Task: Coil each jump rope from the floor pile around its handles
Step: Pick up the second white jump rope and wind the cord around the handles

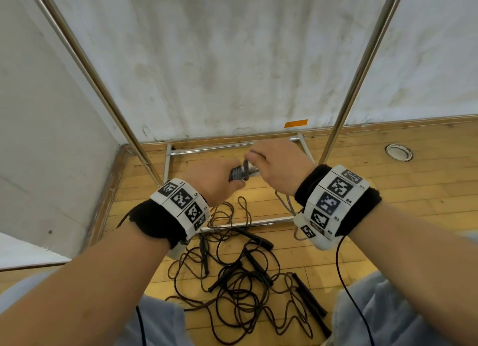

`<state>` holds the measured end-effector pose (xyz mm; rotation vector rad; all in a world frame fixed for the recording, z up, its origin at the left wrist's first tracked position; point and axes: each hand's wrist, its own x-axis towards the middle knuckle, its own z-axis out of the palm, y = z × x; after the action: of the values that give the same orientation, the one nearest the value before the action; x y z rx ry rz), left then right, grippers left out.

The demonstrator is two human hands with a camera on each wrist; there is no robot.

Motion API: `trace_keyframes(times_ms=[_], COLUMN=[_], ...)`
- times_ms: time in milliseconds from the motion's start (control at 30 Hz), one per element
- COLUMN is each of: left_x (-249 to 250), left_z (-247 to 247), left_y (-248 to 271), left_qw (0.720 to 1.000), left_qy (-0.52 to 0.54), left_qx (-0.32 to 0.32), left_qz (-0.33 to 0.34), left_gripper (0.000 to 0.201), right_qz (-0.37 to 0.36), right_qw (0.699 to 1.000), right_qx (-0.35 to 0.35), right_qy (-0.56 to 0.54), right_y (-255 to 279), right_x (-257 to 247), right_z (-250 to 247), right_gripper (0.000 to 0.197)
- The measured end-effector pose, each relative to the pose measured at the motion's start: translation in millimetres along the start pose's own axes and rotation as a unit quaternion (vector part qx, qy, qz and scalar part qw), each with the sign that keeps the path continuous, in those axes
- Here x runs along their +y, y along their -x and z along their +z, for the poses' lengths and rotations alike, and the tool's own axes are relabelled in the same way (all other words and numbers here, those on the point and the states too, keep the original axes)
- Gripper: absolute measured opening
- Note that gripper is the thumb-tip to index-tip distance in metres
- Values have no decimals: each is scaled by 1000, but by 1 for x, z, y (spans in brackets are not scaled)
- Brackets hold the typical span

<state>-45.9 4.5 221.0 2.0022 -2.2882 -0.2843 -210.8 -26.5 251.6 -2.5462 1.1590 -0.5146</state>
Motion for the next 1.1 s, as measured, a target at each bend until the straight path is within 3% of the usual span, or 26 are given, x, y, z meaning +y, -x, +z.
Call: trace_keyframes(times_ms=[167, 300, 400, 600, 800, 967, 1100], left_x=[16, 23, 25, 23, 12, 3, -11], left_z=[-3, -7, -10, -22, -29, -34, -32], left_y=[7, 14, 18, 21, 14, 8, 3], left_qw=[998, 994, 987, 967, 962, 962, 975], left_qy=[2, 58, 96, 190, 207, 204, 137], left_qx=[-15, 47, 89, 158, 175, 178, 162], left_qz=[62, 79, 92, 61, -4, -25, -64], left_gripper=[17, 38, 37, 28, 25, 29, 29], right_qz=[42, 82, 99, 136, 76, 89, 108], right_qw=[998, 992, 984, 926, 964, 980, 976], right_qx=[27, 24, 2, -7, 32, -84, -76], right_qy=[-47, -94, -147, -353, -252, -158, -175], right_y=[-3, -5, -5, -4, 6, 14, 16], right_x=[11, 21, 26, 28, 2, -10, -14], right_z=[-1, -8, -7, -1, 18, 30, 28], right_gripper=[38, 46, 44, 34, 25, 14, 18])
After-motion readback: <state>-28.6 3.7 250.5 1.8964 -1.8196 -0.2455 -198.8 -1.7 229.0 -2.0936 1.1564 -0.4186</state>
